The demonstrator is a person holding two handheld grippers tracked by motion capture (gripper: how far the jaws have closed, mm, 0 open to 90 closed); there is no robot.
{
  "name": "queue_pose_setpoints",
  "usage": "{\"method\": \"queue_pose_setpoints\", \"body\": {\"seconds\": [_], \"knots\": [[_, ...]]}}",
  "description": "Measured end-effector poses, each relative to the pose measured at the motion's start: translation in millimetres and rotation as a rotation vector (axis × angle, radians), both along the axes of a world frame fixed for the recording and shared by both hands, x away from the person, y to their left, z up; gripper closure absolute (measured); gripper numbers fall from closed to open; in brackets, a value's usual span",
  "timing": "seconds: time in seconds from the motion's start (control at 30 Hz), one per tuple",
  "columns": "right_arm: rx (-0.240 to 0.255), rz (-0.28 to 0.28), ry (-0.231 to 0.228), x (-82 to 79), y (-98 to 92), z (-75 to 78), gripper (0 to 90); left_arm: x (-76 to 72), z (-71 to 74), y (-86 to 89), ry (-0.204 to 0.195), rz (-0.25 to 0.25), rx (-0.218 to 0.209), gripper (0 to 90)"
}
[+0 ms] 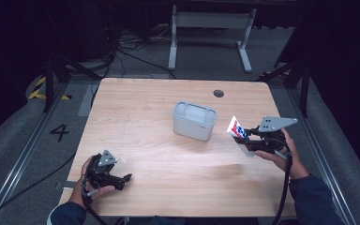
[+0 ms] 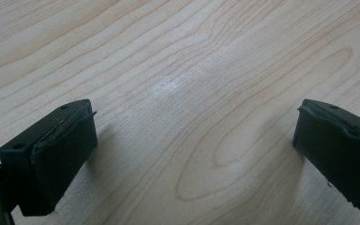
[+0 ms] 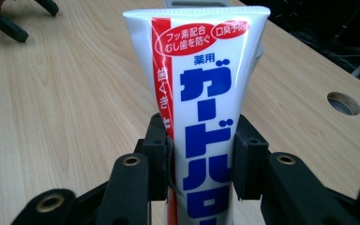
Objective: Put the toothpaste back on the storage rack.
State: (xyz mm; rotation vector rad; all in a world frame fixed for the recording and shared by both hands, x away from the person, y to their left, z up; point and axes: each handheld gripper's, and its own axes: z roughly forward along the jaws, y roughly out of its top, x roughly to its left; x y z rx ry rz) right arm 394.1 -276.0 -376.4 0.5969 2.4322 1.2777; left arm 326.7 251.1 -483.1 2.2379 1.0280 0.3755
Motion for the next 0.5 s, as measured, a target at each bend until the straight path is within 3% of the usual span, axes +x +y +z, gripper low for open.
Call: {"method": "queue_pose_setpoints", "body": {"seconds": [0.5], "knots": [[0.057,-0.012,-0.042,4.0,16.5,18.8,64.4,0.0,0.0,0.1,0.001,0.001,0.001,0.6]]}}
